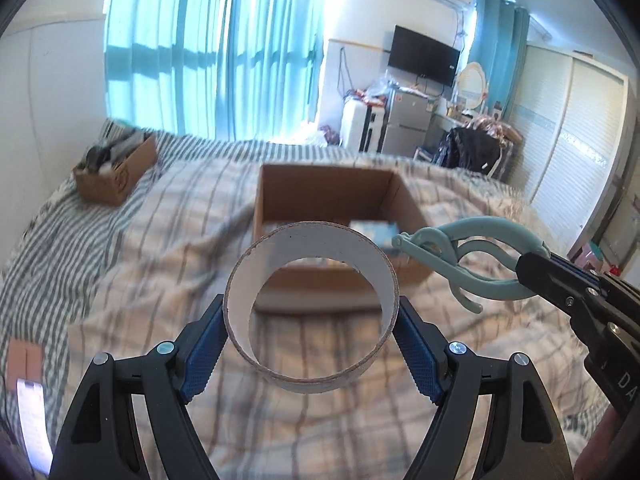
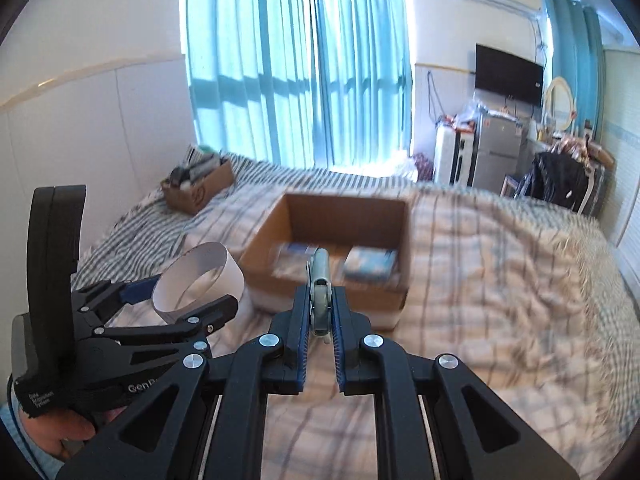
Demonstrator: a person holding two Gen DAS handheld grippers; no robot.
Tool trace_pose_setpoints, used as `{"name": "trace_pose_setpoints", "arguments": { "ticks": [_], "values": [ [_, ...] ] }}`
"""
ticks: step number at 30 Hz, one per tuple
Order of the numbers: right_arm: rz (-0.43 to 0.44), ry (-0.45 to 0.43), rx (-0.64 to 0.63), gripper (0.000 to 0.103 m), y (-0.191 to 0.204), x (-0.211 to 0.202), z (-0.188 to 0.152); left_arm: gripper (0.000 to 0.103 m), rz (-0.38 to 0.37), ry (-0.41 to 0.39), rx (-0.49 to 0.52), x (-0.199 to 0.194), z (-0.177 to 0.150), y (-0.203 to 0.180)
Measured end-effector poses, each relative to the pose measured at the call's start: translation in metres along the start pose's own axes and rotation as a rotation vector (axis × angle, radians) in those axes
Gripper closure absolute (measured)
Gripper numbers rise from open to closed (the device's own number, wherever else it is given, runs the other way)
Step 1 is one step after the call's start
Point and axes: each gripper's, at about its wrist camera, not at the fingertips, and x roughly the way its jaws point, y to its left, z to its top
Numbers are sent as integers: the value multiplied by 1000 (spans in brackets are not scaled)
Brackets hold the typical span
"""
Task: Organize objects
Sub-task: 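Lower the tape roll and clip into the cardboard box and release both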
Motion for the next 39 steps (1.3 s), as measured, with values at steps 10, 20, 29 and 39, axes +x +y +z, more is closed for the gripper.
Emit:
{"name": "trace_pose_setpoints", "arguments": {
  "ticks": [10,20,29,39],
  "values": [
    [-6,-50,13,93,-32,59,61,22,-8,-23,46,62,72,-5],
    [11,1,67,93,-71,160,81,21,12,30,50,157,89,2],
    [45,40,162,87,-91,198,61,17,26,94,89,191,74,-5],
    [-35,47,150,49,-100,146,65,9,85,98,128,146,67,-19]
  ]
}}
